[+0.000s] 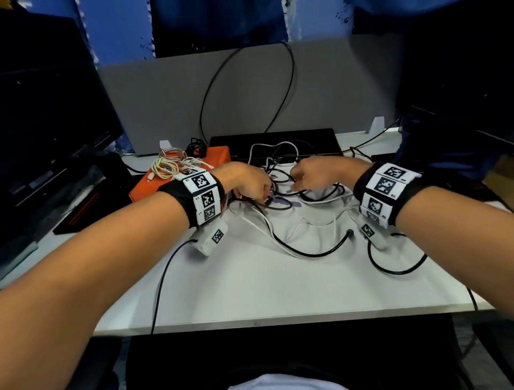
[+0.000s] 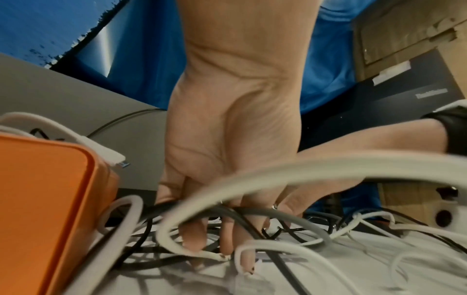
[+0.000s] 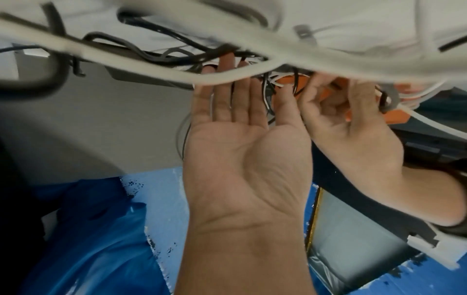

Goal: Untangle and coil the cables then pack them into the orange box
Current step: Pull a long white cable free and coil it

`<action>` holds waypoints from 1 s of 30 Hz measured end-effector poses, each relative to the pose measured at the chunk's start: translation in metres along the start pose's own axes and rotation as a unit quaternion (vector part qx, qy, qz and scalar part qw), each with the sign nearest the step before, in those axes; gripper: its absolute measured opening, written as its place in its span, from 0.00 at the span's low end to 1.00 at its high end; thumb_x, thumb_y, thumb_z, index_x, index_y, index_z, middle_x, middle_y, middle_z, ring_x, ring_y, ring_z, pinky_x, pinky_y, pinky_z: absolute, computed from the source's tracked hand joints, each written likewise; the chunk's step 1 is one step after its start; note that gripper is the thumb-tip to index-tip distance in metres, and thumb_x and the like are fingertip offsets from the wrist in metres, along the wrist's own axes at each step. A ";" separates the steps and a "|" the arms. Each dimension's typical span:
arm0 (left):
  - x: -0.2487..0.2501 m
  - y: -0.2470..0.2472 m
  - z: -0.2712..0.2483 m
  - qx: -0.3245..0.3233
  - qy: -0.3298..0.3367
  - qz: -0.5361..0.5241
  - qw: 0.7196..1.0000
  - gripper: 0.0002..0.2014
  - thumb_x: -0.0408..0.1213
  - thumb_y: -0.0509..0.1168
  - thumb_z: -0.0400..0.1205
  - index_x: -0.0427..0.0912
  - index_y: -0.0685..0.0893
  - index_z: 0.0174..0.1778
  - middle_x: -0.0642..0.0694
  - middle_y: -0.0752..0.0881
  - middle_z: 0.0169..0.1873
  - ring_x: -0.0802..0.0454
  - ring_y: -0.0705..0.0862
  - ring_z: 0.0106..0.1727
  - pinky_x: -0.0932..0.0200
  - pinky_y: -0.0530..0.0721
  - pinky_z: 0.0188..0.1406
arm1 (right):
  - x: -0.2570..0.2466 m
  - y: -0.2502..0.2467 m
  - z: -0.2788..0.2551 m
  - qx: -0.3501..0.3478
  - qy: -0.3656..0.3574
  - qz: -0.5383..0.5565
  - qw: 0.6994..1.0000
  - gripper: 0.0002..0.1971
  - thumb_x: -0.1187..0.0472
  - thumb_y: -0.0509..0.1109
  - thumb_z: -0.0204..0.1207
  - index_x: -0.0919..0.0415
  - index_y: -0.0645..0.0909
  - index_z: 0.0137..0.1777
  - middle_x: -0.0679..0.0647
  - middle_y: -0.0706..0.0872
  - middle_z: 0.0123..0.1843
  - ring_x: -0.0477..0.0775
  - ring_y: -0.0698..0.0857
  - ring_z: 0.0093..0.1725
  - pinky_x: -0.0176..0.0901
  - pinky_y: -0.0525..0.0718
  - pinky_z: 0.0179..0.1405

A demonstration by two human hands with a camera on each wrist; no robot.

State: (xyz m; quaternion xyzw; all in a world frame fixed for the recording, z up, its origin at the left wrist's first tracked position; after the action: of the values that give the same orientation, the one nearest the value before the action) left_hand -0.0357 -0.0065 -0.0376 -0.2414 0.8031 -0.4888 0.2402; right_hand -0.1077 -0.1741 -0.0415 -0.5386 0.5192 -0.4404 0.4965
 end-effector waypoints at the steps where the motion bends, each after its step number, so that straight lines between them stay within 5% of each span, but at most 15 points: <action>1: -0.001 -0.001 0.001 0.014 0.008 -0.010 1.000 0.12 0.39 0.72 0.82 0.44 0.86 0.62 0.50 0.84 0.51 0.48 0.82 0.48 0.56 0.83 0.43 | 0.003 0.001 0.002 -0.001 0.013 -0.018 1.000 0.10 0.46 0.68 0.85 0.52 0.80 0.51 0.44 0.80 0.43 0.55 0.80 0.49 0.46 0.75 0.49; 3: -0.002 -0.002 0.003 0.044 0.021 -0.039 0.998 0.12 0.35 0.73 0.81 0.45 0.86 0.60 0.55 0.82 0.44 0.52 0.80 0.44 0.60 0.76 0.36 | 0.011 0.001 0.005 0.002 0.024 -0.018 1.000 0.10 0.48 0.68 0.85 0.54 0.83 0.52 0.49 0.85 0.47 0.57 0.84 0.51 0.48 0.80 0.49; 5: -0.002 -0.001 0.004 0.063 0.025 -0.082 0.994 0.14 0.33 0.74 0.79 0.46 0.86 0.60 0.55 0.84 0.42 0.50 0.83 0.44 0.60 0.76 0.35 | 0.019 -0.001 0.005 0.006 0.028 0.021 0.999 0.10 0.55 0.68 0.85 0.57 0.82 0.42 0.52 0.89 0.40 0.60 0.88 0.44 0.50 0.84 0.47; 8: -0.001 0.000 0.005 0.069 0.032 -0.120 0.990 0.17 0.36 0.74 0.80 0.44 0.86 0.66 0.49 0.89 0.52 0.46 0.88 0.53 0.60 0.81 0.43 | 0.029 -0.021 0.002 0.093 0.077 0.129 0.984 0.12 0.65 0.64 0.86 0.60 0.81 0.39 0.58 0.91 0.36 0.62 0.91 0.37 0.52 0.89 0.42; 10: -0.001 -0.001 0.005 0.076 0.039 -0.132 0.988 0.20 0.39 0.74 0.81 0.45 0.85 0.70 0.49 0.88 0.60 0.48 0.86 0.59 0.58 0.83 0.58 | 0.041 -0.048 0.001 0.220 0.151 0.264 0.927 0.09 0.67 0.61 0.87 0.63 0.81 0.48 0.65 0.92 0.42 0.62 0.92 0.34 0.54 0.92 0.36; 12: -0.002 -0.002 0.005 0.077 0.045 -0.133 0.987 0.22 0.41 0.75 0.81 0.45 0.84 0.72 0.48 0.87 0.63 0.47 0.84 0.62 0.52 0.83 0.66 | 0.055 -0.078 -0.005 0.348 0.201 0.376 0.835 0.06 0.66 0.61 0.89 0.61 0.79 0.54 0.67 0.91 0.46 0.57 0.91 0.27 0.49 0.90 0.24; 14: -0.002 0.001 0.006 0.086 0.036 -0.113 0.989 0.22 0.41 0.75 0.81 0.45 0.82 0.71 0.49 0.84 0.61 0.47 0.82 0.59 0.54 0.82 0.57 | 0.064 -0.102 -0.012 0.410 0.217 0.392 0.795 0.06 0.65 0.62 0.89 0.61 0.80 0.57 0.65 0.91 0.49 0.56 0.93 0.30 0.49 0.93 0.31; 16: -0.003 0.004 0.007 0.098 0.018 -0.087 0.991 0.20 0.40 0.75 0.81 0.45 0.82 0.69 0.50 0.80 0.56 0.48 0.80 0.55 0.58 0.76 0.47 | 0.072 -0.113 -0.018 0.411 0.226 0.327 0.820 0.08 0.64 0.65 0.88 0.61 0.84 0.62 0.61 0.91 0.57 0.59 0.94 0.45 0.49 0.93 0.50; 19: -0.003 0.005 0.012 0.133 0.010 -0.074 0.988 0.08 0.37 0.71 0.83 0.41 0.88 0.56 0.47 0.86 0.48 0.43 0.85 0.51 0.58 0.76 0.41 | 0.069 -0.110 -0.024 0.388 0.196 0.211 0.875 0.13 0.61 0.67 0.84 0.60 0.85 0.65 0.61 0.89 0.65 0.63 0.88 0.64 0.50 0.84 0.65; 21: -0.007 0.001 0.013 0.180 0.005 -0.124 0.976 0.07 0.37 0.69 0.84 0.39 0.88 0.44 0.46 0.87 0.38 0.46 0.85 0.44 0.57 0.77 0.39 | 0.052 -0.099 -0.029 0.350 0.144 0.206 0.902 0.09 0.62 0.66 0.84 0.58 0.86 0.58 0.61 0.91 0.58 0.62 0.91 0.55 0.46 0.87 0.53; 24: -0.013 -0.015 0.011 0.274 -0.004 -0.200 0.941 0.11 0.39 0.69 0.86 0.37 0.86 0.40 0.44 0.83 0.32 0.50 0.79 0.33 0.57 0.75 0.36 | 0.025 -0.073 -0.034 0.158 0.059 0.252 0.953 0.08 0.62 0.66 0.87 0.63 0.86 0.53 0.60 0.93 0.48 0.56 0.92 0.36 0.41 0.85 0.35; 27: -0.020 -0.028 0.008 0.350 -0.025 -0.262 0.899 0.08 0.41 0.68 0.87 0.44 0.87 0.44 0.49 0.83 0.30 0.49 0.83 0.33 0.58 0.80 0.35 | 0.010 -0.044 -0.031 -0.042 0.037 0.195 0.979 0.12 0.54 0.69 0.87 0.64 0.86 0.54 0.58 0.93 0.48 0.59 0.94 0.43 0.45 0.88 0.40; 30: -0.024 -0.034 0.008 0.399 -0.032 -0.339 0.851 0.08 0.40 0.67 0.88 0.46 0.86 0.42 0.48 0.85 0.31 0.45 0.89 0.34 0.50 0.92 0.42 | 0.004 -0.017 -0.026 -0.163 0.061 0.077 0.982 0.16 0.48 0.74 0.83 0.62 0.87 0.57 0.57 0.91 0.53 0.59 0.92 0.49 0.49 0.91 0.45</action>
State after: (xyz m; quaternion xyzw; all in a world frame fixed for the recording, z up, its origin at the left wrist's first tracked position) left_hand -0.0077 -0.0108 -0.0061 -0.3970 0.3991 -0.8107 0.1608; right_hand -0.1314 -0.1807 -0.0219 -0.5432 0.6532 -0.3422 0.4014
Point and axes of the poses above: each hand's wrist, its own z-axis towards the middle knuckle, its own y-axis out of the palm, x = y × z, the point moved 1 cm from there along z, towards the middle knuckle
